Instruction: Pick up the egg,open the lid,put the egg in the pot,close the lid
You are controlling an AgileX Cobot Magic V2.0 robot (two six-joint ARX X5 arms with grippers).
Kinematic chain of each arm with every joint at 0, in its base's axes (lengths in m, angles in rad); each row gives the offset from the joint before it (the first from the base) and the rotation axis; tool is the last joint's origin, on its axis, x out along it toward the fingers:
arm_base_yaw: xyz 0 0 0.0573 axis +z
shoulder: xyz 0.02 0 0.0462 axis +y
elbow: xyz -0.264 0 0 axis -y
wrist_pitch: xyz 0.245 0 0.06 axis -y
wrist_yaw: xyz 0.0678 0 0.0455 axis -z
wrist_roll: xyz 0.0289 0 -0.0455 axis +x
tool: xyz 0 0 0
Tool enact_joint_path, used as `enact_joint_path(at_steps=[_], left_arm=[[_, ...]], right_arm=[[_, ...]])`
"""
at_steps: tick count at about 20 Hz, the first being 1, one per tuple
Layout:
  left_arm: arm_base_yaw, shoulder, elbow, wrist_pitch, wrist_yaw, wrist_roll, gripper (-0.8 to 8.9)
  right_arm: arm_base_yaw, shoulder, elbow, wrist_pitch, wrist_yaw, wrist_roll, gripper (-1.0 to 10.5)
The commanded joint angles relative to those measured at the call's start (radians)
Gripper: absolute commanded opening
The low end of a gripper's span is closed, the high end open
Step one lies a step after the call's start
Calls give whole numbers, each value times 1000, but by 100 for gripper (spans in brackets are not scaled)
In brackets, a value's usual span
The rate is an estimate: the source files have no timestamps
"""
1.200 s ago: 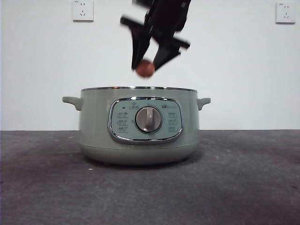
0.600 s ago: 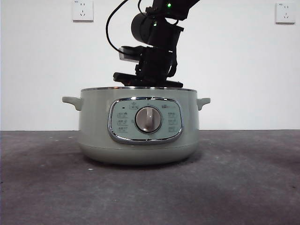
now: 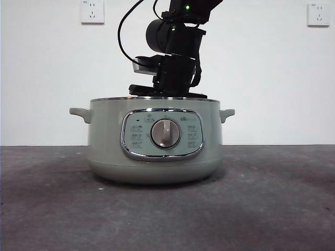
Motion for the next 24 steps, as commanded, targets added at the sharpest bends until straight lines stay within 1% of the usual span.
enact_joint_path(at_steps=[1,8,9,11,12,13,16,18,22,23,24], left_arm=[[2,-9,7,45,5,10,-8],[2,-9,7,31,5,12,-8],[2,-9,7,27,5,13,-8],[2,-9,7,27,4,13,-8],[2,-9,7,28,4,13,-8],[2,-8,7,27,5,13,-8],[2,-8,7,27,5,13,-8],[1,-8,7,27,5,13,-8],[1,0,7,47,5,14,-8],[1,5,7,56,15,14,-8],[1,14,7,68,45,14,-8]], right_arm=[[5,24,-6,-2,3,-10,-12],[5,27,-6,-24,-15,-10,-9],[5,27,-6,-18,-15,-3,31],[5,27,-6,-21,-15,0,274],[5,27,-6,-19,-15,1,334],[5,27,-6,-20,-16,1,351],[5,13,-3,-21,-15,1,353],[5,-33,-2,-23,-15,2,353],[4,-237,-2,-24,-15,11,351],[4,-304,-2,-26,-14,19,350],[4,-372,-2,-30,-14,24,347]])
